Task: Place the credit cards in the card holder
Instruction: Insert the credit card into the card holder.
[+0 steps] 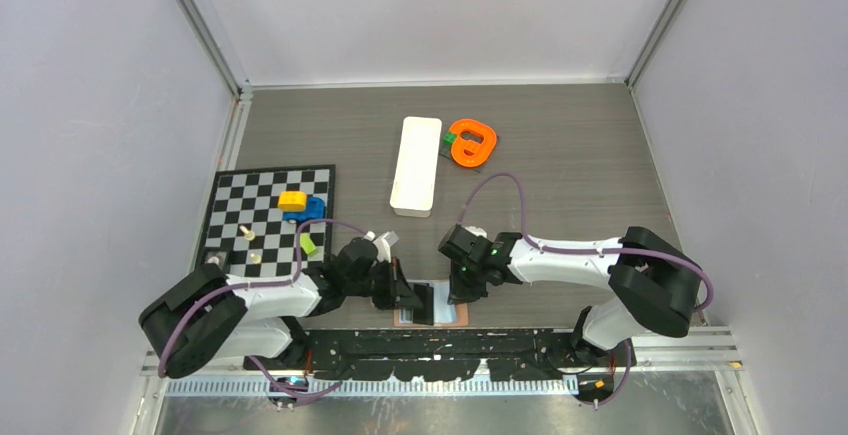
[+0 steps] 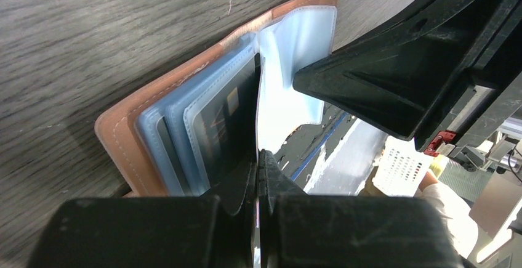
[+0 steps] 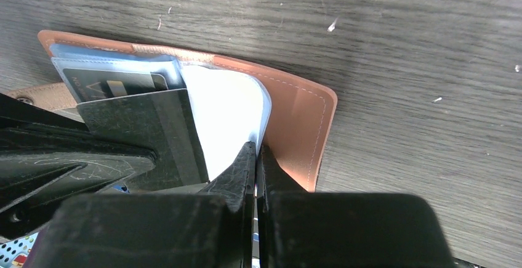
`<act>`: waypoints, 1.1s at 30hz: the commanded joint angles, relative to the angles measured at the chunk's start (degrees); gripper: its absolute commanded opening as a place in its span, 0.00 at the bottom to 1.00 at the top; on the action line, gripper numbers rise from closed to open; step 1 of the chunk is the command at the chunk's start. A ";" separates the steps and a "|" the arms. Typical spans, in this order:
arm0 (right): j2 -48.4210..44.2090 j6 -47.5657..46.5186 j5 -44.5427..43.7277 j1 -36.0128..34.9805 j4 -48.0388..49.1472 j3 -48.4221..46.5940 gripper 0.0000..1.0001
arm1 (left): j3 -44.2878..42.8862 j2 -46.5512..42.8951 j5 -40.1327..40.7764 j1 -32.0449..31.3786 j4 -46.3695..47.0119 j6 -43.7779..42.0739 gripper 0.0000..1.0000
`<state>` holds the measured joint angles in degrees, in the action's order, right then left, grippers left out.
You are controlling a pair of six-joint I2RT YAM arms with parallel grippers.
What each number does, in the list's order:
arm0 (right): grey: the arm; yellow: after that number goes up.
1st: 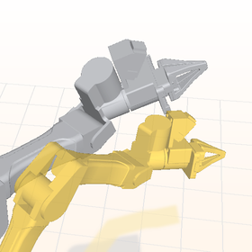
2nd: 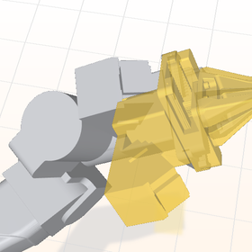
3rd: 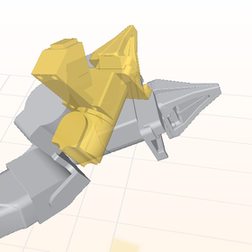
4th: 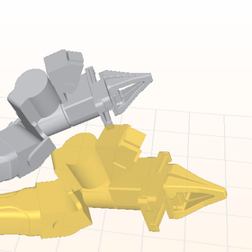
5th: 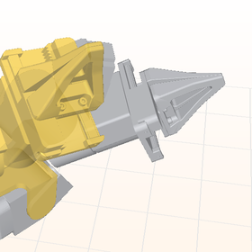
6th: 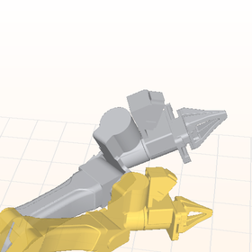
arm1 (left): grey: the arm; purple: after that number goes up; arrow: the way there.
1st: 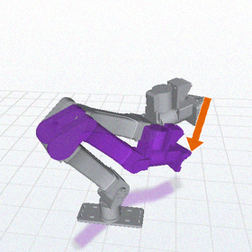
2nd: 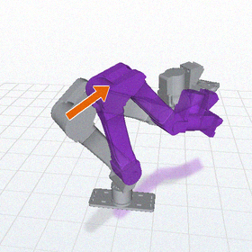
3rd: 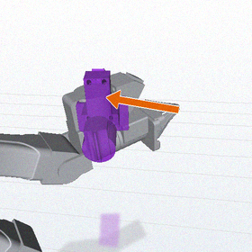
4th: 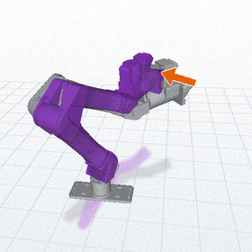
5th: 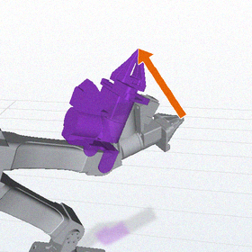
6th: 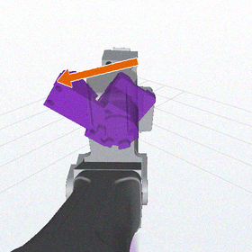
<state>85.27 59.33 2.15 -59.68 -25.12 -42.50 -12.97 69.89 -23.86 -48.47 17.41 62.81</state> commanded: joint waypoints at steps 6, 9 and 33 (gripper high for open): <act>2.62 0.51 -4.79 -0.28 -1.60 2.33 0.00 | -1.05 4.47 0.15 0.13 5.51 0.01 0.00; 2.68 0.54 -4.81 -0.34 -1.68 2.33 0.01 | -1.09 5.30 0.34 0.13 6.17 0.05 0.00; 2.29 1.32 -4.71 -0.30 -1.77 3.09 0.01 | 0.52 6.56 2.30 0.39 10.08 0.71 0.00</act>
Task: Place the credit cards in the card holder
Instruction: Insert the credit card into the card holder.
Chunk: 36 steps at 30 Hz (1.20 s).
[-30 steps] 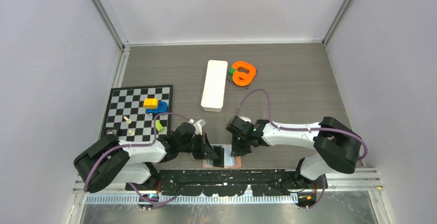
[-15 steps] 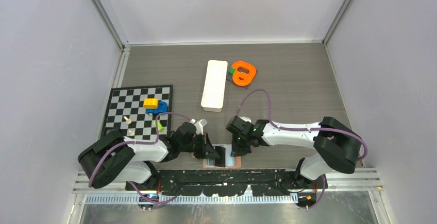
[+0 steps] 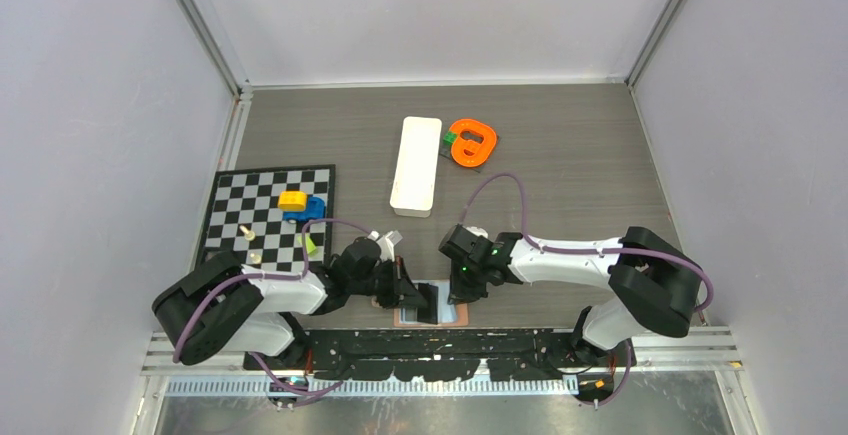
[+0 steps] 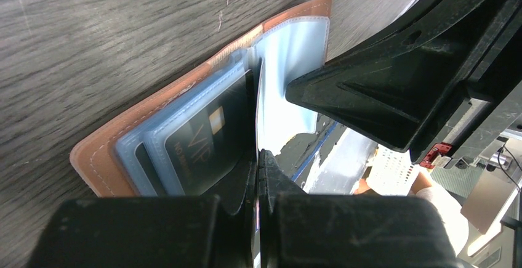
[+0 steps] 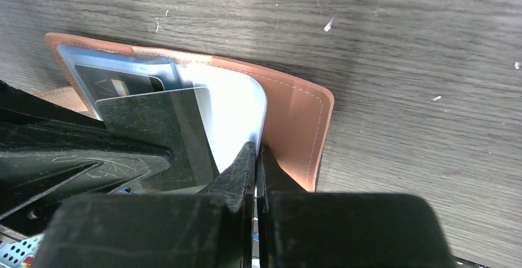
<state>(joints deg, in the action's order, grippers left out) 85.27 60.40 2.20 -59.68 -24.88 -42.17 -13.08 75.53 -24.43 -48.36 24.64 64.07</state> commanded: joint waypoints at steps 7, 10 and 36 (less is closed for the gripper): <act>2.09 0.48 -4.89 -0.32 -2.05 2.94 0.00 | 1.42 1.75 3.80 0.27 4.77 -0.66 0.00; 1.96 0.57 -4.84 -0.32 -2.10 3.09 0.01 | 1.65 1.91 4.36 0.28 5.00 -1.00 0.00; 2.17 1.24 -4.23 -0.60 -2.63 2.97 0.01 | 3.81 1.63 7.78 0.28 7.04 0.27 0.00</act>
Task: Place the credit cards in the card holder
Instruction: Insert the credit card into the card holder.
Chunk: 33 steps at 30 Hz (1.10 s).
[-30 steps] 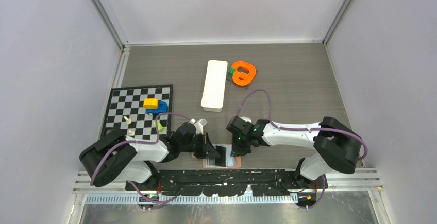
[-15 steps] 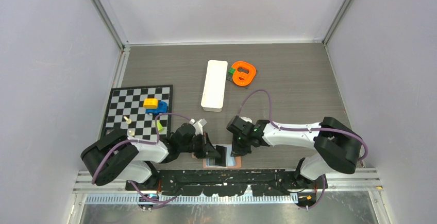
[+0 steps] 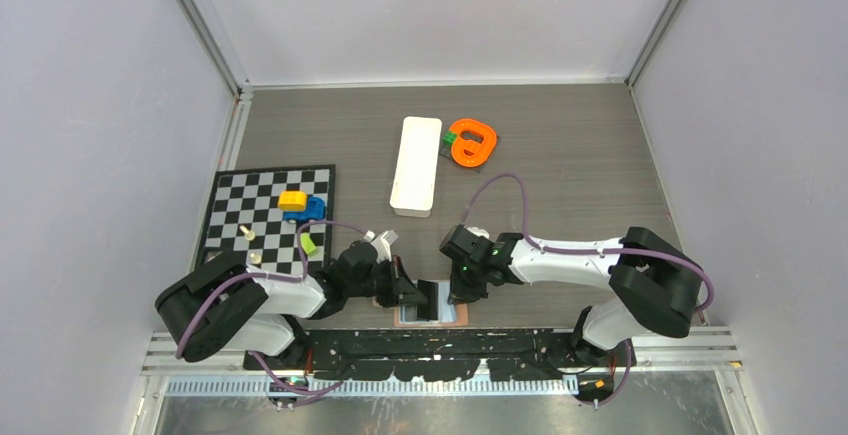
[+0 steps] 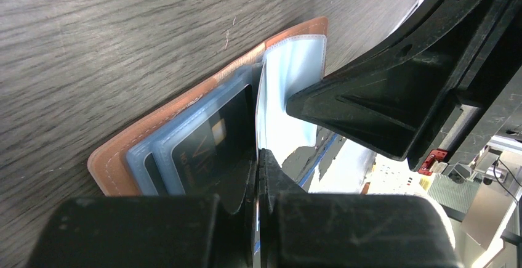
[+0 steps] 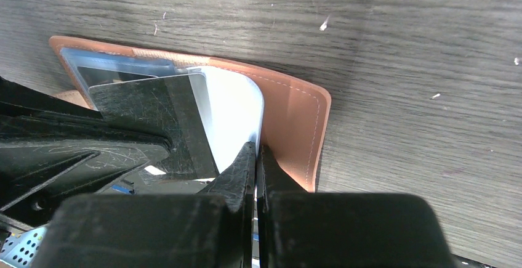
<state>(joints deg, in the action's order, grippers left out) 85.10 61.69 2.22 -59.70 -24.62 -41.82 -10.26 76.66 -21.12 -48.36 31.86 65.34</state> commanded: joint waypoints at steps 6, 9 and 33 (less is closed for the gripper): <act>2.95 -0.17 -4.02 -0.82 -2.71 2.25 0.00 | 0.44 2.08 3.20 0.28 0.36 -0.97 0.00; 3.05 -0.16 -4.00 -0.84 -2.71 2.20 0.01 | 0.42 2.89 2.56 0.18 0.76 -0.46 0.00; -6.76 3.65 -6.54 -0.85 -4.68 4.65 0.24 | -2.35 9.19 2.40 -1.87 -1.25 1.04 0.02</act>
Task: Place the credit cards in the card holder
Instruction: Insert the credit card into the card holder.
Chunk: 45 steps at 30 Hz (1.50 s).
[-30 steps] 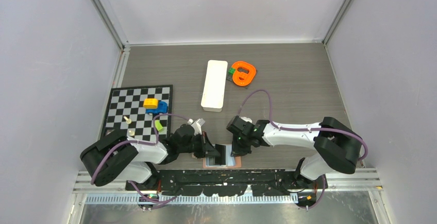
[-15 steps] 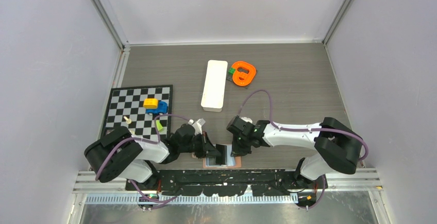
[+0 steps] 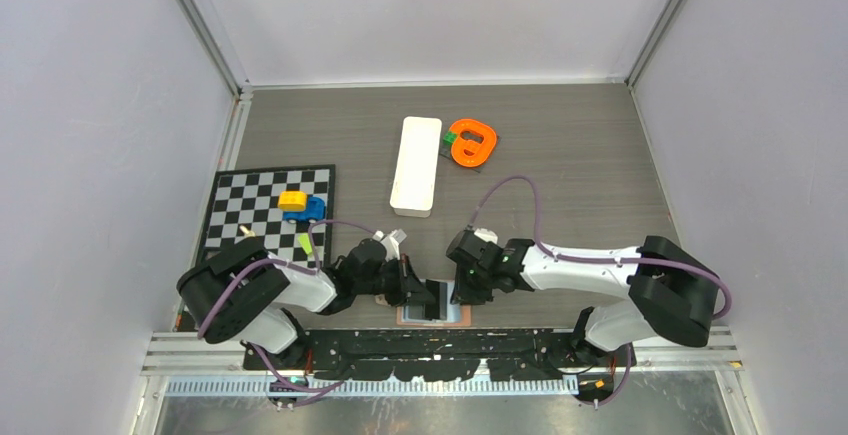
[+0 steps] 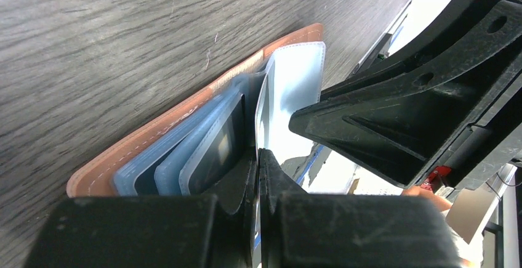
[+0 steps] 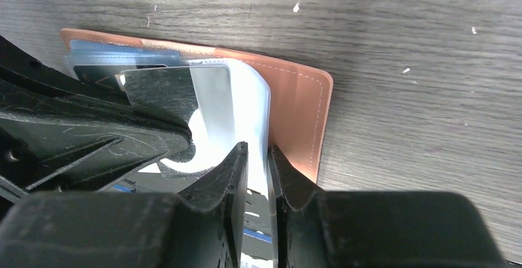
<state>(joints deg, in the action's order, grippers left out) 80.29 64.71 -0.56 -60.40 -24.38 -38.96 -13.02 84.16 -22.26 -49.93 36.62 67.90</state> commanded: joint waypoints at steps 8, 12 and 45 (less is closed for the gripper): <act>-3.28 1.27 -3.66 -0.15 -4.60 2.90 0.01 | -1.88 -0.42 4.25 -0.68 -12.54 -3.77 0.12; -2.65 1.44 -3.91 -0.09 -4.35 3.40 0.01 | -3.83 -4.19 5.78 -0.74 -19.88 -6.14 0.23; -2.33 1.91 -4.37 -0.09 -3.84 3.98 0.01 | -7.04 -8.74 8.84 -2.01 -32.39 -8.99 0.11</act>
<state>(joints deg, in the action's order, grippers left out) 77.95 66.35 -1.50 -60.40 -25.45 -36.64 -21.23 73.71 -16.23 -51.18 7.03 58.76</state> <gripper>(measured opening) 0.017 0.139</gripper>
